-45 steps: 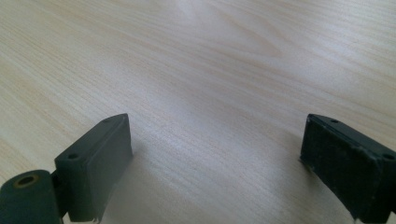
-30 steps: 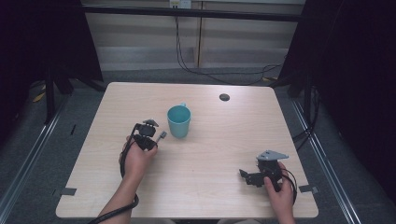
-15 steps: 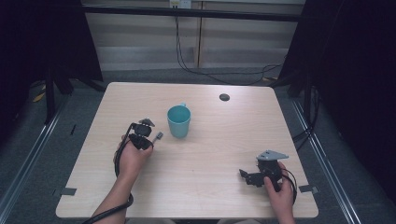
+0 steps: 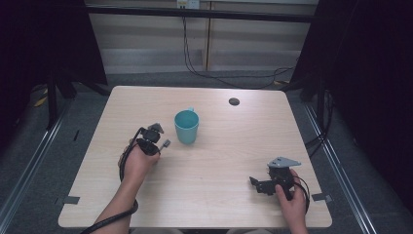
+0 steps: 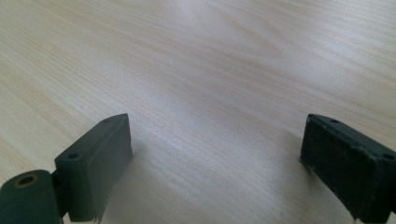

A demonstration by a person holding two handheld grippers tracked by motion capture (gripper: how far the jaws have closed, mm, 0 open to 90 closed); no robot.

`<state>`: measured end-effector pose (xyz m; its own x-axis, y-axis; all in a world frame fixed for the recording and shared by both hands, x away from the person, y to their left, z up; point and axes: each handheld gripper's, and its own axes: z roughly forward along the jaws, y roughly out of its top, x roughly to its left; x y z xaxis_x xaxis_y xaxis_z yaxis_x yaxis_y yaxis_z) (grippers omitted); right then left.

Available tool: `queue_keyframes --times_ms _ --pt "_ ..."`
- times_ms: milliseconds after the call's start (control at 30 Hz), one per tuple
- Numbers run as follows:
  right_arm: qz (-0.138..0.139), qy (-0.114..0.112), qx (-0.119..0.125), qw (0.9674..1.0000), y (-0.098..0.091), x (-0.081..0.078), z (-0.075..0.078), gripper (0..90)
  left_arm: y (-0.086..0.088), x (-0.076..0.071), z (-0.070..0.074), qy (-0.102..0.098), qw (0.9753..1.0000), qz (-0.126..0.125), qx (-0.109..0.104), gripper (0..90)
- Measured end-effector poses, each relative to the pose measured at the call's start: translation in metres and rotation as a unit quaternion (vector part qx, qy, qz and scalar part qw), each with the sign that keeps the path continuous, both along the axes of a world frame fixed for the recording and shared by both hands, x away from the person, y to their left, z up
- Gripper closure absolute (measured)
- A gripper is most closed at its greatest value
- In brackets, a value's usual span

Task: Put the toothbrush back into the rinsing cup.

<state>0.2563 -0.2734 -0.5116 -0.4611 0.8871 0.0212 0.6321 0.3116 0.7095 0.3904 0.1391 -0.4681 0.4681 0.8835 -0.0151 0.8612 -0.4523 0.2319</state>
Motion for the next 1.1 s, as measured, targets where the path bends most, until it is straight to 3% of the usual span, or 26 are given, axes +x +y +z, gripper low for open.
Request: queue_keyframes --times_ms 33,100,200,433,467,500,600,700,867,967,1100 --pt "0.0 0.0 0.0 1.0 0.0 0.0 0.0 8.1 0.001 0.001 0.0 0.003 0.9999 -0.011 0.005 81.1" --pt "-0.001 0.0 0.001 1.0 0.0 0.0 0.0 8.1 0.0 0.001 0.0 0.006 0.9999 -0.005 0.007 81.1" --pt "0.0 0.0 0.0 1.0 0.0 0.0 0.0 8.1 0.003 0.002 0.003 0.005 0.9998 -0.016 0.006 81.2" --pt "0.0 0.0 0.002 1.0 0.0 0.0 0.0 8.1 0.017 0.001 0.02 -0.013 0.9992 0.001 -0.036 81.1" --pt "0.0 0.0 0.002 1.0 0.0 0.0 0.0 8.1 0.022 0.001 0.026 -0.027 0.9978 0.006 -0.06 81.2" --pt "0.0 0.0 0.002 1.0 0.0 0.0 0.0 8.1 0.022 0.001 0.026 -0.027 0.9978 0.006 -0.06 81.1" --pt "0.0 0.0 0.002 1.0 0.0 0.0 0.0 8.1 0.028 0.0 0.033 -0.048 0.9949 0.006 -0.089 81.4" --pt "0.0 0.0 0.002 1.0 0.0 0.0 0.0 8.1 0.034 -0.001 0.044 -0.073 0.9892 0.013 -0.127 81.6" --pt "0.0 0.0 0.002 1.0 0.0 0.0 0.0 8.1 0.037 -0.002 0.051 -0.087 0.9864 0.015 -0.139 81.8" --pt "0.0 0.0 0.002 1.0 0.0 0.0 0.0 8.1 0.037 -0.004 0.056 -0.105 0.982 0.016 -0.157 82.0" --pt "0.0 0.0 0.002 1.0 0.0 0.0 0.0 8.1 0.037 -0.004 0.06 -0.109 0.9796 0.013 -0.168 82.0"
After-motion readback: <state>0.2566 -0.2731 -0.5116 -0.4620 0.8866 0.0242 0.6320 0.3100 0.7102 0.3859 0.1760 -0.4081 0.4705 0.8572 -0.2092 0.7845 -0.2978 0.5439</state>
